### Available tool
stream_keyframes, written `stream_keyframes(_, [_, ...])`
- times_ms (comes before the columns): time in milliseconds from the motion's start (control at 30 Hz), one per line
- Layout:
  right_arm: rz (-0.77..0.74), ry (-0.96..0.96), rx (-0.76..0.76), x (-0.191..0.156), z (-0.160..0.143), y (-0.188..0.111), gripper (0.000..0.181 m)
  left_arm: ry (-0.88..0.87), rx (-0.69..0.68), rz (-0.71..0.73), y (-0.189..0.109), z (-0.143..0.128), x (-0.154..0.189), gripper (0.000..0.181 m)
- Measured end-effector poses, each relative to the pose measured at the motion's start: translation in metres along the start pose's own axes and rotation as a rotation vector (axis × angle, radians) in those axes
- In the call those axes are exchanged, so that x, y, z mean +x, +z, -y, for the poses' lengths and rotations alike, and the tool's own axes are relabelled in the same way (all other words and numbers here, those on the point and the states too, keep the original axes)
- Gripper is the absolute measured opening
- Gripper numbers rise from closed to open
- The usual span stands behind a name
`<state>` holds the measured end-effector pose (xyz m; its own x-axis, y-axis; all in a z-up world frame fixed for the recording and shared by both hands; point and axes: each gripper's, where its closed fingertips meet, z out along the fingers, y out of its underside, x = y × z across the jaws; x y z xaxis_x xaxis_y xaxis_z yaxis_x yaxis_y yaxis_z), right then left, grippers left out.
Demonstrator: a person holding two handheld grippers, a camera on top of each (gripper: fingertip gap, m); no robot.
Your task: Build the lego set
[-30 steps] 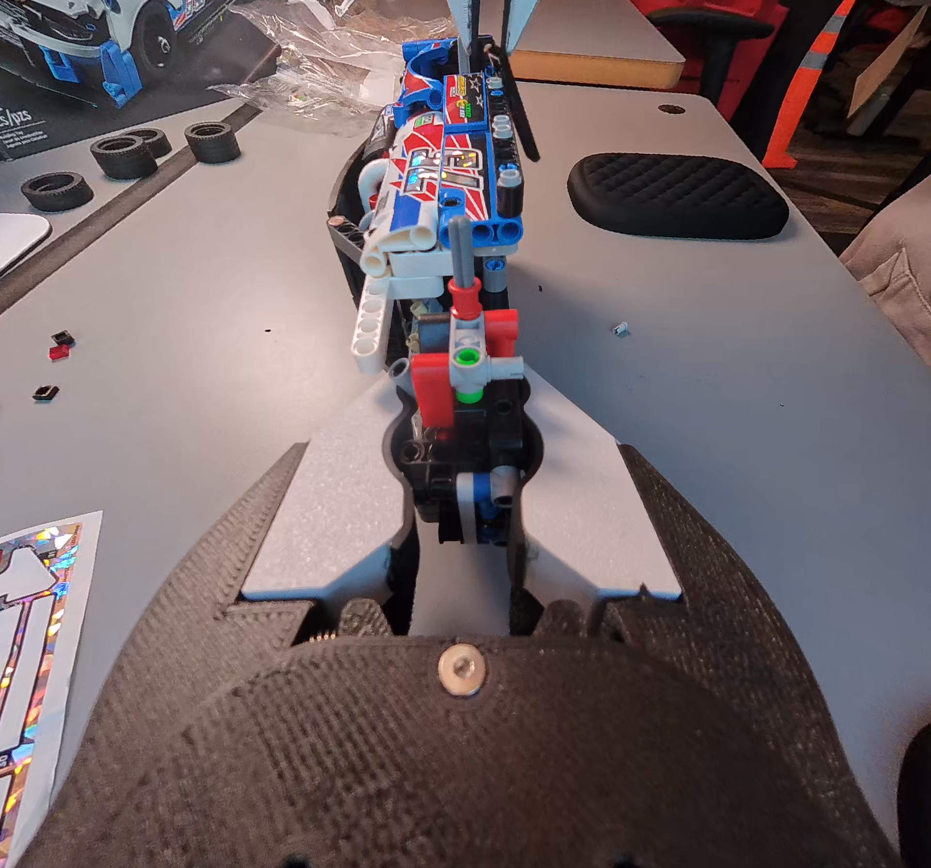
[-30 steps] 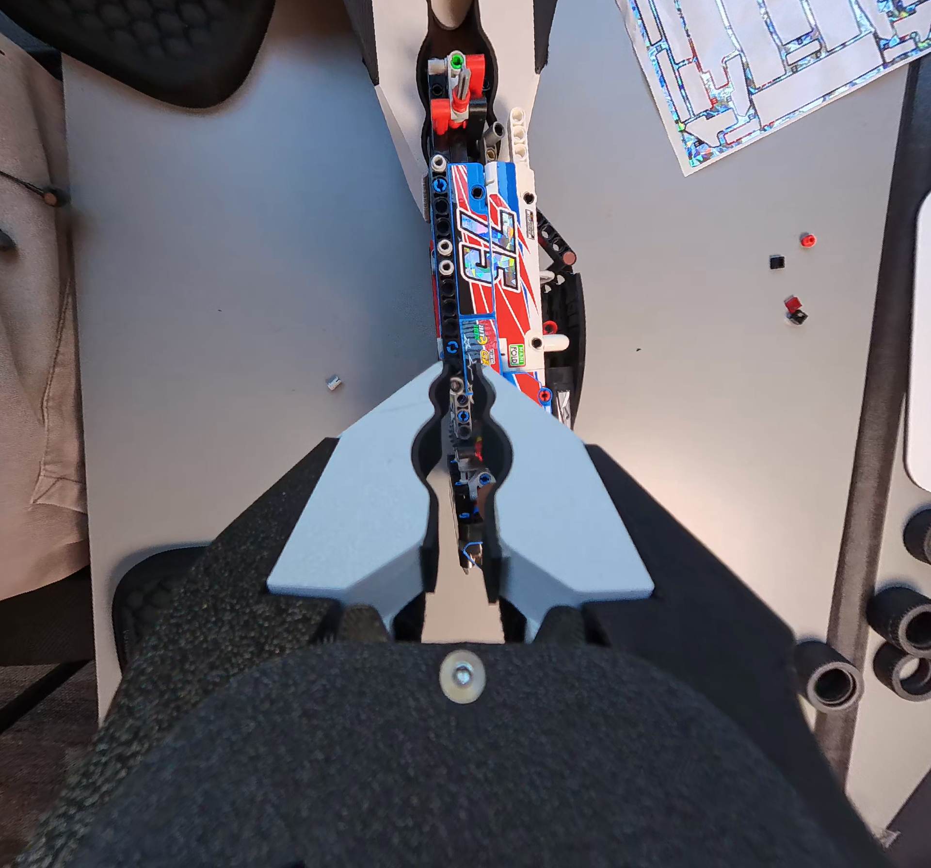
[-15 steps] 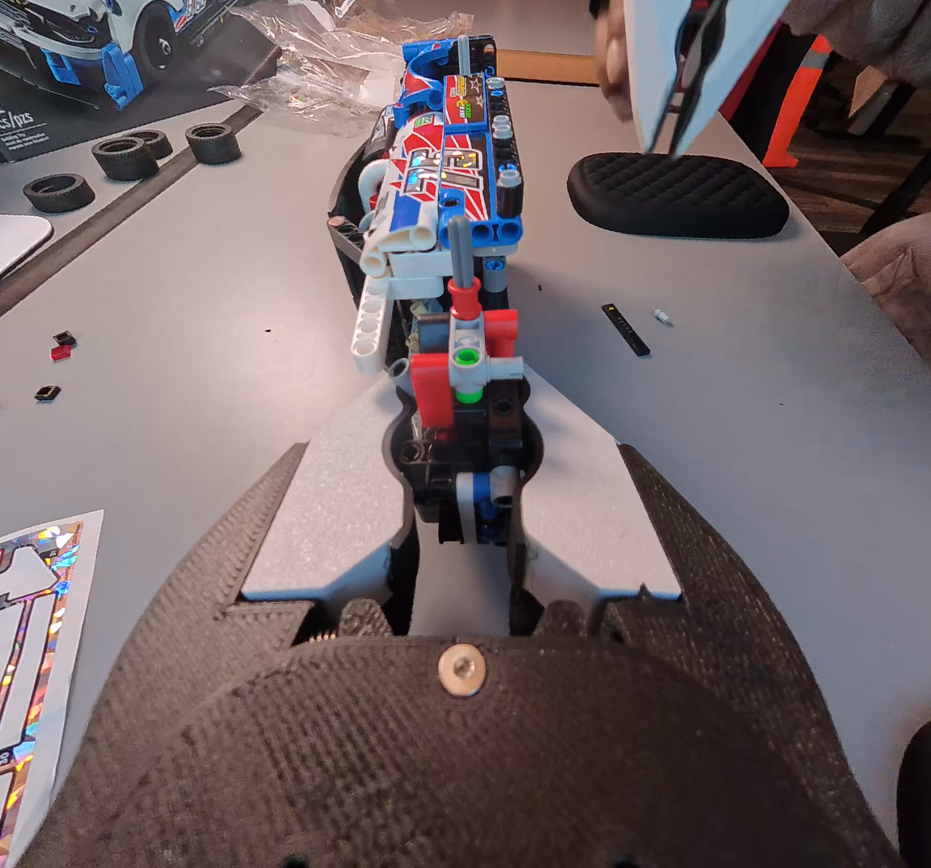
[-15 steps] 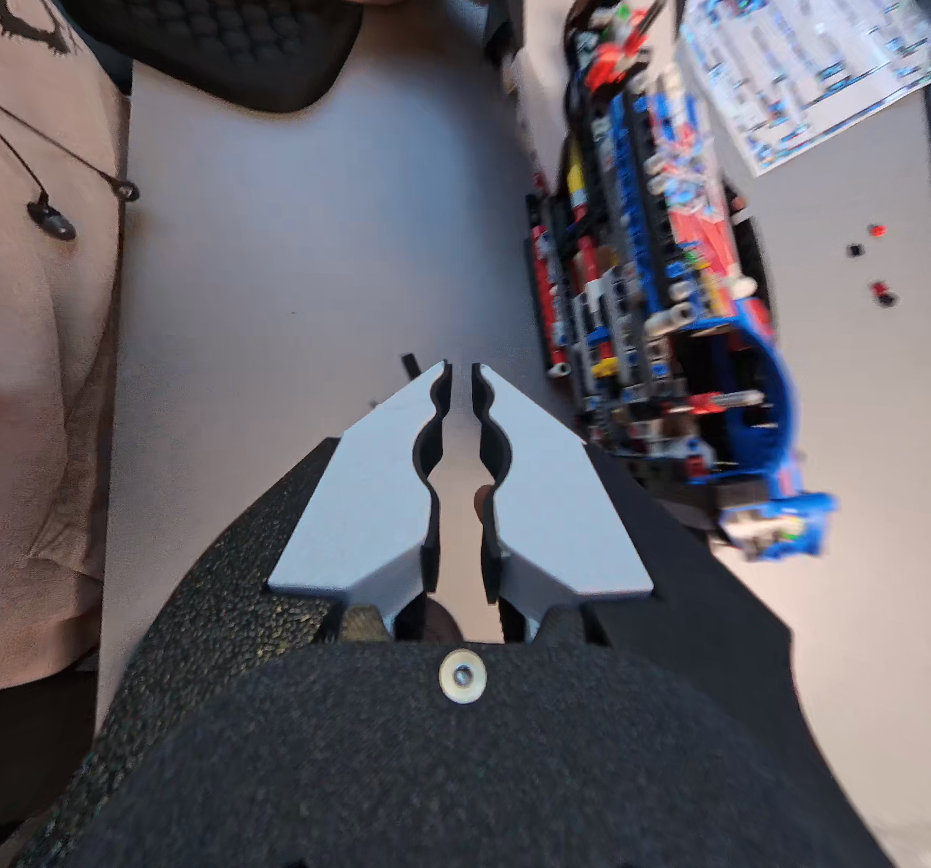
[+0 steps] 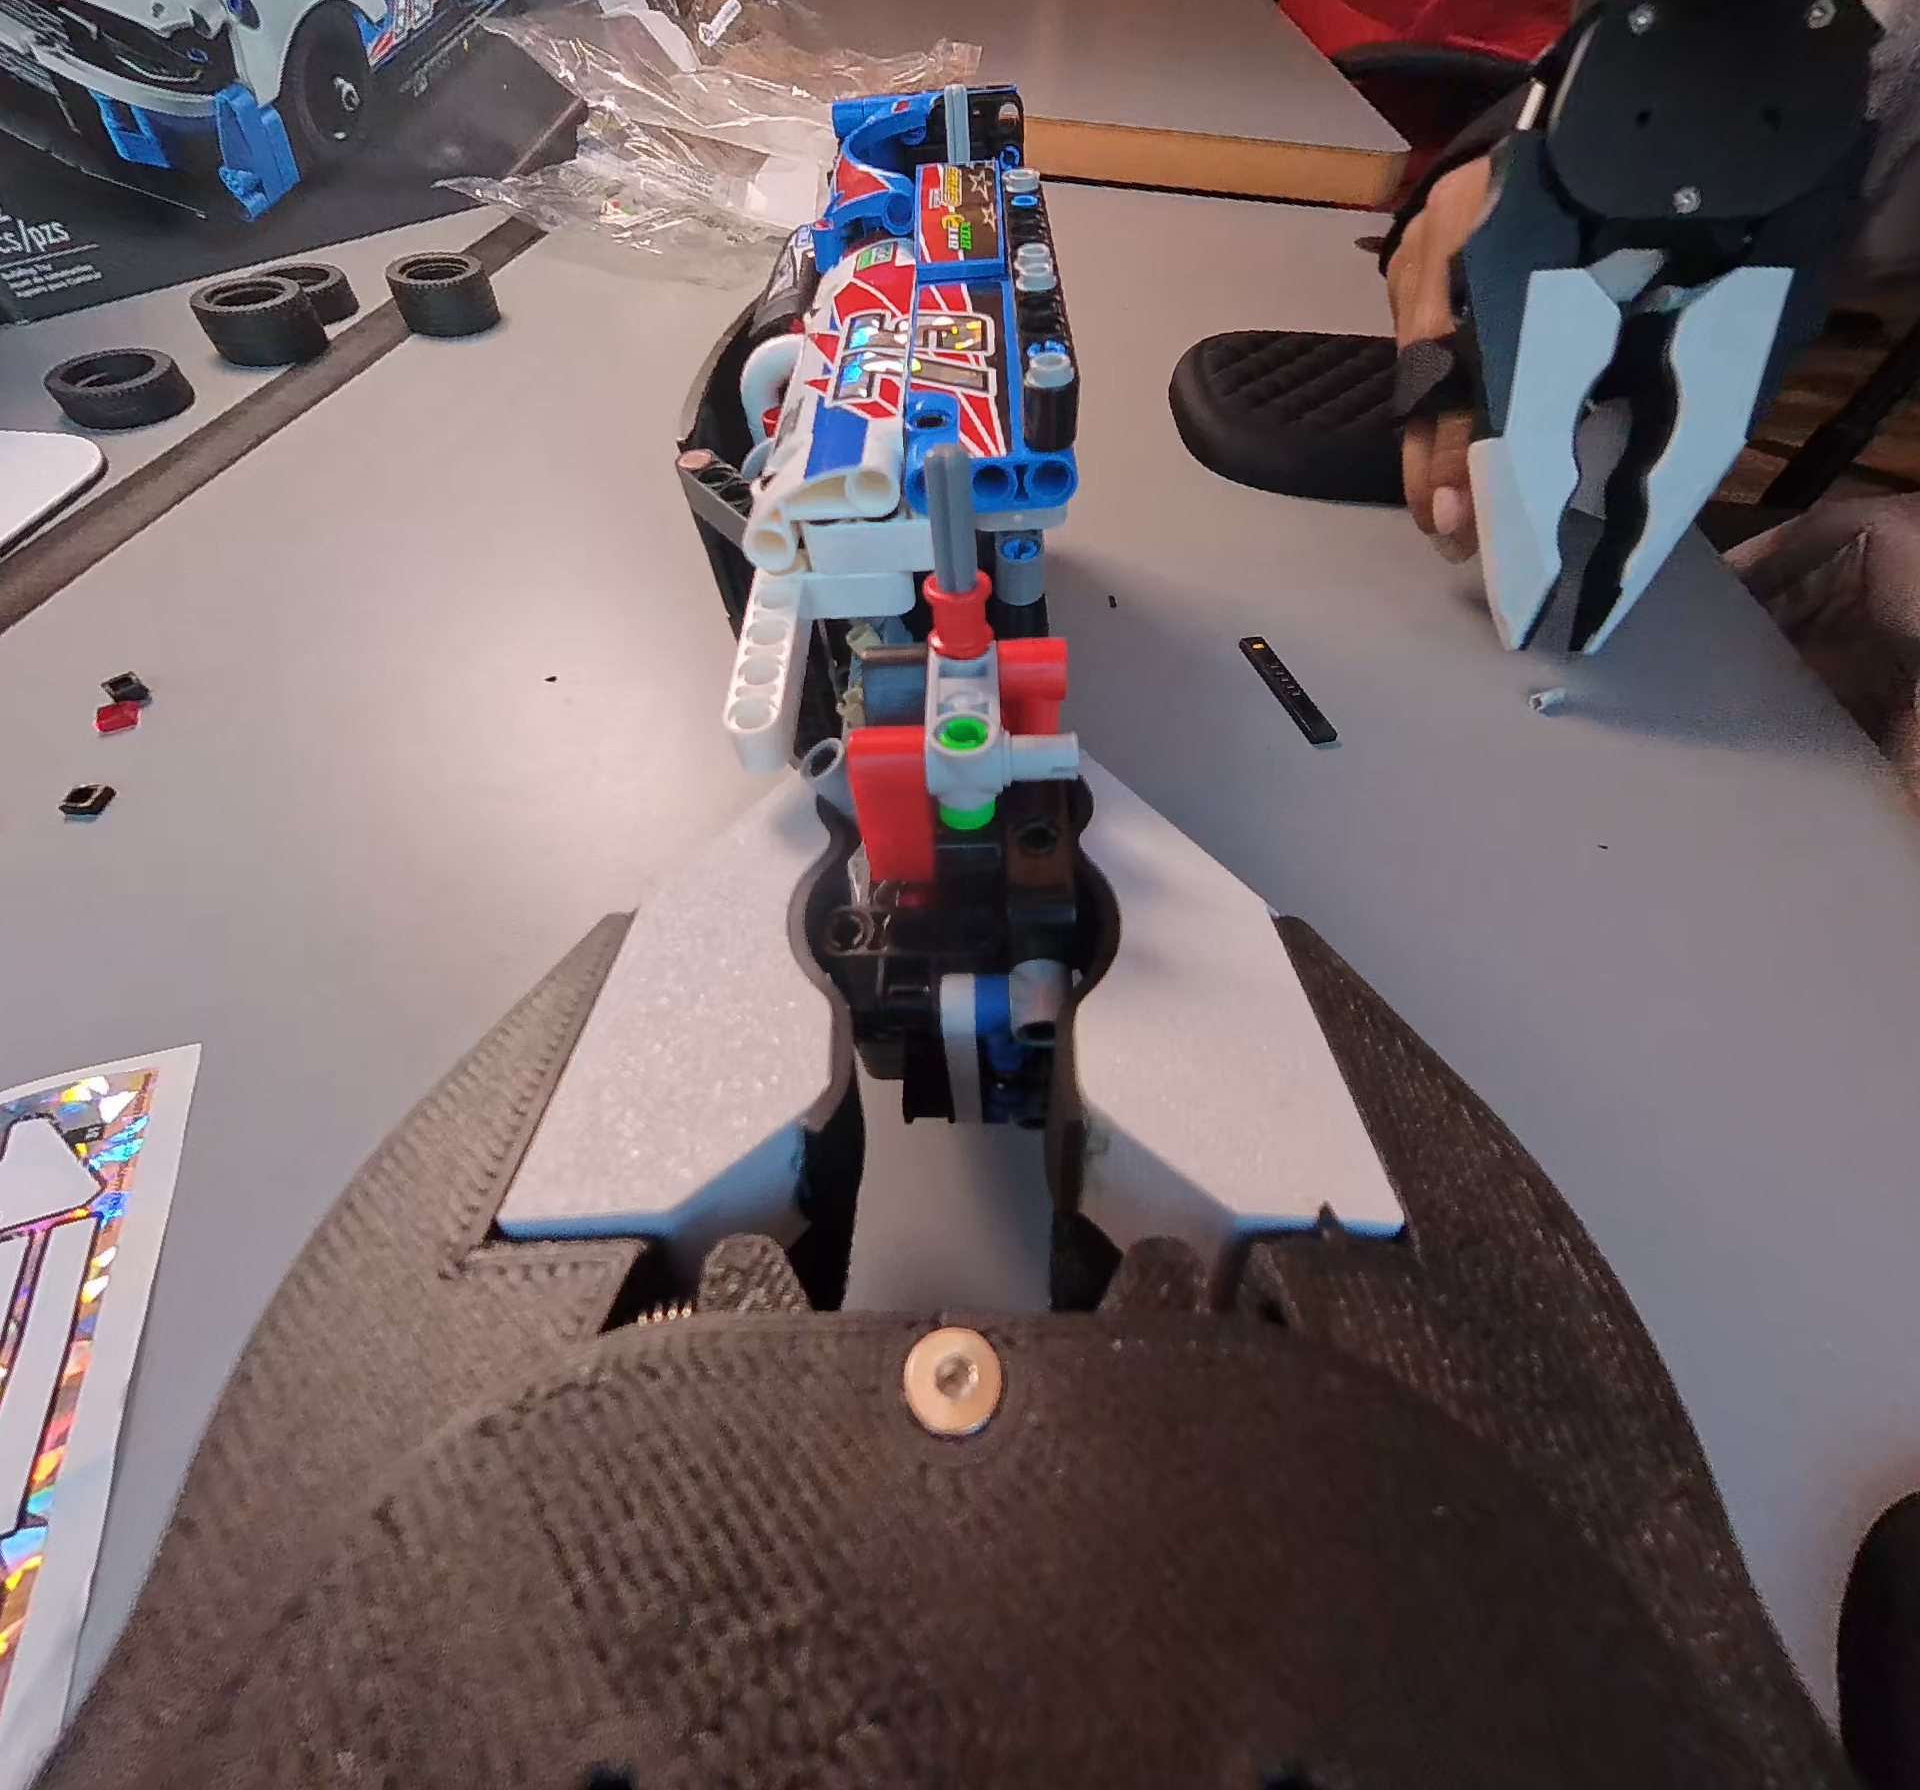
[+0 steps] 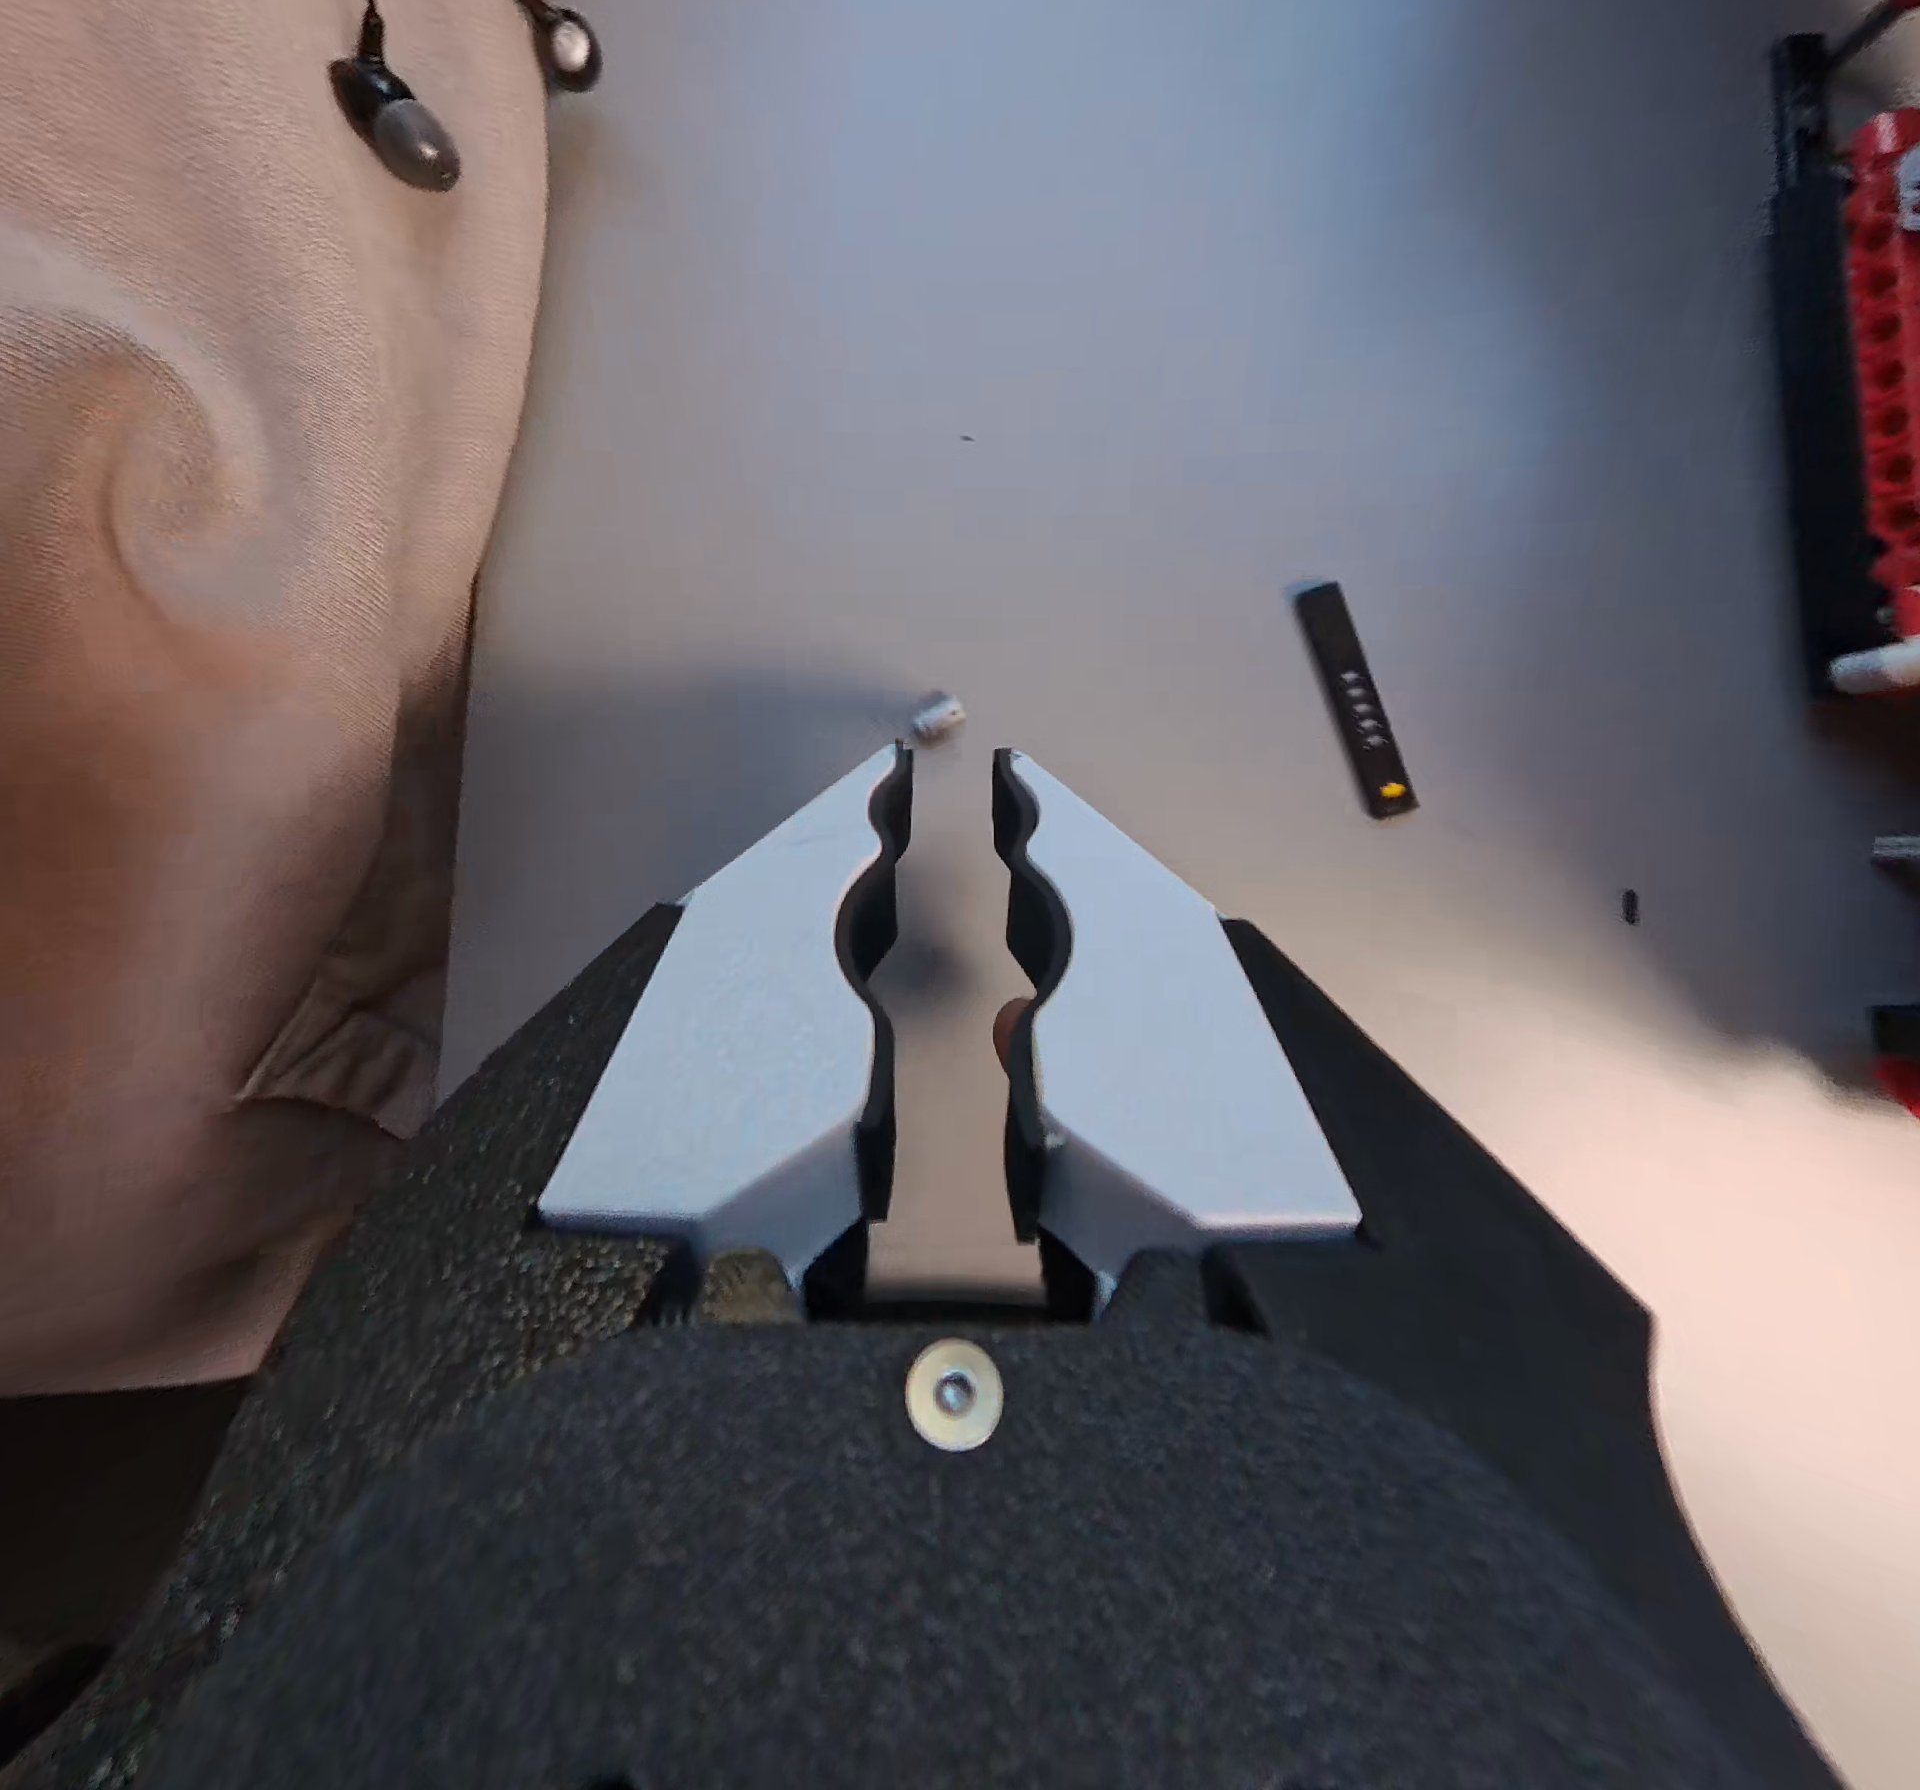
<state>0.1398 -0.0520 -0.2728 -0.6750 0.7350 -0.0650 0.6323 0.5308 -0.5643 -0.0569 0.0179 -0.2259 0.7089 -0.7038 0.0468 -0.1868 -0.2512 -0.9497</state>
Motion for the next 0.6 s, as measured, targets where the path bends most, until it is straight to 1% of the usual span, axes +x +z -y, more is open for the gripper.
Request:
stream_keyframes(33, [-0.008,-0.007,-0.017,-0.006,0.001,0.005,0.014,-0.001,0.0,0.0,0.0,0.0,0.0,0.034])
stream_keyframes(133, [-0.078,0.013,-0.013,-0.012,0.008,0.02,0.017,0.0,0.0,0.0,0.0,0.0,0.0,0.033])
stream_keyframes(167, [-0.105,0.029,0.011,-0.011,0.013,0.023,0.017,0.0,0.001,-0.001,0.0,0.0,0.0,0.034])
stream_keyframes(233, [-0.153,0.048,0.026,-0.008,0.016,0.026,0.013,-0.003,0.002,-0.002,0.0,0.0,0.0,0.034])
stream_keyframes(333, [-0.159,0.046,0.037,-0.007,0.016,0.025,0.009,-0.003,0.002,-0.003,0.0,0.0,0.0,0.034])
stream_keyframes(433, [-0.158,0.049,0.028,-0.002,0.012,0.022,0.01,0.001,-0.001,-0.001,0.0,0.0,0.001,0.034])
stream_keyframes(600, [-0.161,0.059,0.042,-0.005,0.009,0.021,0.01,0.005,-0.004,0.0,-0.001,-0.001,0.001,0.034])
